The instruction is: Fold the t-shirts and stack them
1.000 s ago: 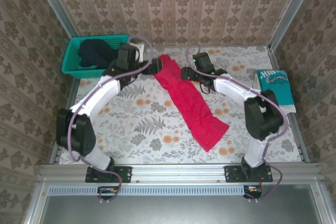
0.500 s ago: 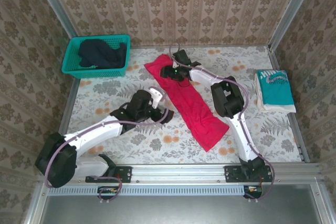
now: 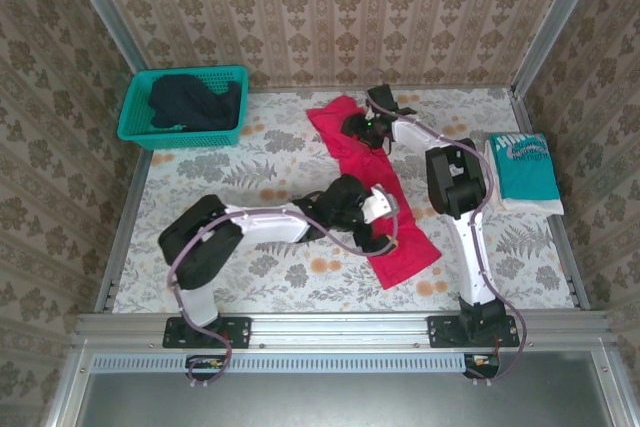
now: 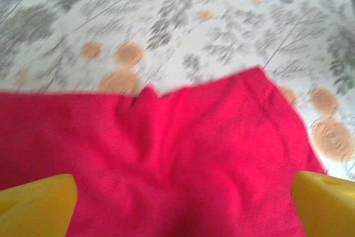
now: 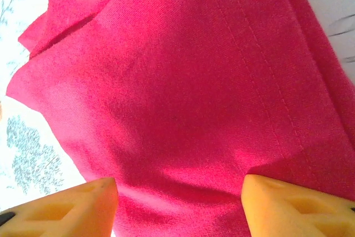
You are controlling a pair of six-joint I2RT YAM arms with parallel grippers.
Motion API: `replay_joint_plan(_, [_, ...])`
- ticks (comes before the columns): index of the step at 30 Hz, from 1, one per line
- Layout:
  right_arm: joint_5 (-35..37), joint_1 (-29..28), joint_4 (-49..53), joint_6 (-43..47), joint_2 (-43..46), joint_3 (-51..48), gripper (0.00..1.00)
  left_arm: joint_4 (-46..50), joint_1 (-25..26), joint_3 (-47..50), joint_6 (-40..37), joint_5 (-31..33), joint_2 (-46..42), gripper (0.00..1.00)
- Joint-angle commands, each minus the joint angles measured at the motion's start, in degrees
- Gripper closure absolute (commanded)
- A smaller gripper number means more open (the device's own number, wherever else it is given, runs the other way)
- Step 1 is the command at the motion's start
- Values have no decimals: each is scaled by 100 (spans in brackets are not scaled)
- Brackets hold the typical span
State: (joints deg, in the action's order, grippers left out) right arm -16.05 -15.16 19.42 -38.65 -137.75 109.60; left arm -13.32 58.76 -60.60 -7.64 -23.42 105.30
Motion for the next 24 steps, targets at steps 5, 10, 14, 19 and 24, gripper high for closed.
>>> replay_joint_plan(5, [305,332,295,-47,218,-557,37,933,49,-879,-1065,-1558,911,2])
replay_joint_plan(10, [280,493,297,-29,290,-589,37,2139,-35,-1202,-1831,-1557,1211,11])
replay_joint_plan(14, [304,548,280,-25,387,-662,37,2890,-71,-1517,-2254,-909,1435,24])
replay_joint_plan(19, [329,632,227,14,555,-858,37,3300,-402,-1260,-2356,-894,1424,24])
replay_joint_plan(24, [342,668,383,188,470,-686,37,3295,-694,-601,-2329,-890,1004,22])
